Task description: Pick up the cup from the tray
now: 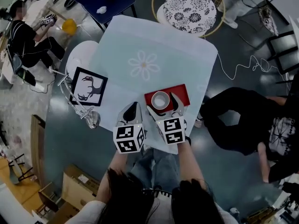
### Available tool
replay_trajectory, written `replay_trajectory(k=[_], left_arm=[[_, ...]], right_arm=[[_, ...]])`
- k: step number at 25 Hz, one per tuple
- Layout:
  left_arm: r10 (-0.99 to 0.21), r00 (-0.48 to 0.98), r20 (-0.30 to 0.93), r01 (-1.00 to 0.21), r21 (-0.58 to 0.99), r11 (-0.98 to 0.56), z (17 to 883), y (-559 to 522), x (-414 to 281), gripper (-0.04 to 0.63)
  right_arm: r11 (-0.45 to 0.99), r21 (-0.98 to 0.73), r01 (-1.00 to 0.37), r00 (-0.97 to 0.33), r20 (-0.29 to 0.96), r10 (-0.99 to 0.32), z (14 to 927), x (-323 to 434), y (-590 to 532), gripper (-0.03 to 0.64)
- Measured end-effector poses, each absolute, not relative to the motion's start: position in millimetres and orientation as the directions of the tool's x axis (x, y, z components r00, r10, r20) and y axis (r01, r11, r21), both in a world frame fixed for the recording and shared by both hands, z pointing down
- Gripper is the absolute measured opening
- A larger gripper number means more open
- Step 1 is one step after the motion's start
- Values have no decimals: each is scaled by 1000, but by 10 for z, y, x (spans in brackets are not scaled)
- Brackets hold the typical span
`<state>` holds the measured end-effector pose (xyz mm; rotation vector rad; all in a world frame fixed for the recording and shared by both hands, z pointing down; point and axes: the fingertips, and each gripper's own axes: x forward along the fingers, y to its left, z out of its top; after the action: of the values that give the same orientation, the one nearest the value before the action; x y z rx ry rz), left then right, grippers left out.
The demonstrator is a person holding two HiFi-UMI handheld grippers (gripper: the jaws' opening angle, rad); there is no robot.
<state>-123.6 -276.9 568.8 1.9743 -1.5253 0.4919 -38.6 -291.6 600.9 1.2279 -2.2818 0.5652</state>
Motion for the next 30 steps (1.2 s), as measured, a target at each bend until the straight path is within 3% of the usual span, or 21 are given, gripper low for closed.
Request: replay_trajectory(k=[10, 30], left_arm=[[-724, 281, 629, -958, 234, -168, 5794, -2757, -1248, 0], [-718, 363, 594, -932, 247, -266, 5573, -2567, -708, 0]], right_arm=[[505, -129, -853, -471, 606, -641, 6047, -374, -2942, 388], [460, -58, -886, -407, 573, -712, 5592, 145, -2443, 387]])
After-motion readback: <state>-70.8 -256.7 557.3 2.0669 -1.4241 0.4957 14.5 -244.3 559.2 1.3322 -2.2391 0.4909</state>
